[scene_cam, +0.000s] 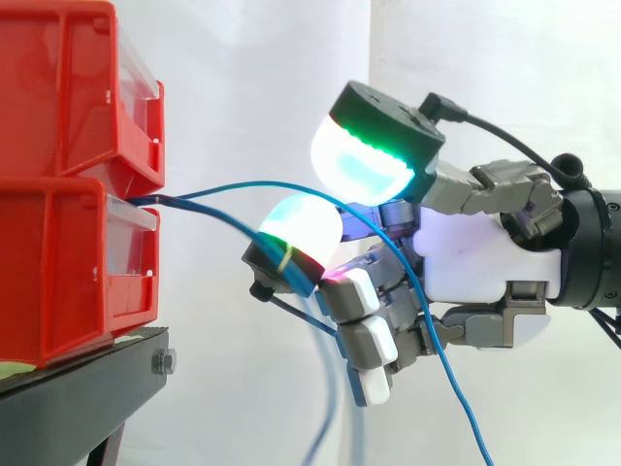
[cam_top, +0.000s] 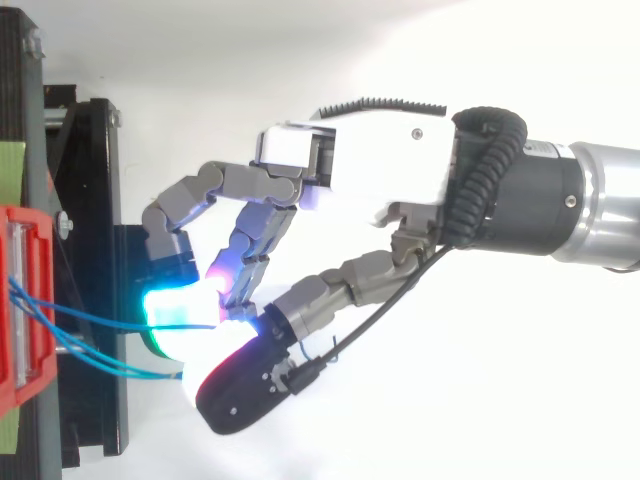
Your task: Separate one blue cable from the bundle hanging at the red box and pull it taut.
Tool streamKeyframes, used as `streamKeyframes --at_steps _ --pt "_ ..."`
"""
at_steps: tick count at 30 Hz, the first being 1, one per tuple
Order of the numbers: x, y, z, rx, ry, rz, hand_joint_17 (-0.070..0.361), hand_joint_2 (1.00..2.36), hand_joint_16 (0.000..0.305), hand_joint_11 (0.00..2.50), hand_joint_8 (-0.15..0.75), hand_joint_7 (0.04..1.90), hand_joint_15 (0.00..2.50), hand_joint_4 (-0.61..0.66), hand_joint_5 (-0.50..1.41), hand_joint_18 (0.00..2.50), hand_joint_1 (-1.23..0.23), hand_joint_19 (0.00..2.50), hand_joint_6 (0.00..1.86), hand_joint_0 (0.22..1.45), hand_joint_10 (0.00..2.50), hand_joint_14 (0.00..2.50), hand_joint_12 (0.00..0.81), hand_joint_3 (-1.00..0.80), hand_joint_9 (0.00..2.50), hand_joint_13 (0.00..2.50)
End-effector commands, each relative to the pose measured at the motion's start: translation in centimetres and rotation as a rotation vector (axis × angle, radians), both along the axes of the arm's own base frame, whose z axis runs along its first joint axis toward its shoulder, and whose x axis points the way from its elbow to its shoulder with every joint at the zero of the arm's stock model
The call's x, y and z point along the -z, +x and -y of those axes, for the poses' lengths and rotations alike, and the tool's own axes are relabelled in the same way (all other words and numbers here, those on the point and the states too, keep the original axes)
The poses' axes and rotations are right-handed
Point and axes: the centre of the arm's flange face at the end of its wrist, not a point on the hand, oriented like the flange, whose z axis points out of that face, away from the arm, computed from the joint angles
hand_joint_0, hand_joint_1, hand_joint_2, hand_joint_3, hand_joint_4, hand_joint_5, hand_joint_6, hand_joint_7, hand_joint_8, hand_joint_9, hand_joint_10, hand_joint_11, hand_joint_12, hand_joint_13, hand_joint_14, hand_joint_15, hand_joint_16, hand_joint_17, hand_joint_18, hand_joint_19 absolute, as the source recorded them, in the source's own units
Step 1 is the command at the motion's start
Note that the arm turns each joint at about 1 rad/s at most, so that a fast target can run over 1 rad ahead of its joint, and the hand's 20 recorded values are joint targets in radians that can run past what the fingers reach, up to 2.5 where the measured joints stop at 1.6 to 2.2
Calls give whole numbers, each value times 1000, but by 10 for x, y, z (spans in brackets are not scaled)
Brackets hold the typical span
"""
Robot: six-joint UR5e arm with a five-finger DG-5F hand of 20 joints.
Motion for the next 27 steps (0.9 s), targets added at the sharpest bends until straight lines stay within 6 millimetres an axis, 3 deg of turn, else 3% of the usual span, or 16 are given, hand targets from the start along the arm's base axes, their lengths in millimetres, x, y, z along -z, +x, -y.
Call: streamKeyframes --at_steps 1,9,18,27 --pt "0 0 0 0 0 -1 124 1000 55 855 395 1179 689 172 -168 1057 -639 615 821 513 23 23 469 -500 1134 1124" --pt "0 0 0 0 3 0 115 1003 51 859 381 1237 690 147 -160 1020 -609 641 805 616 24 22 449 -470 1153 1115" --pt "0 0 0 0 1 -1 116 1023 52 856 389 1281 679 122 -166 1016 -692 634 843 604 24 23 450 -192 1150 1096" --pt "0 0 0 0 3 -3 115 1023 51 861 390 1291 677 120 -168 1012 -712 625 847 612 24 23 450 -186 1142 1093"
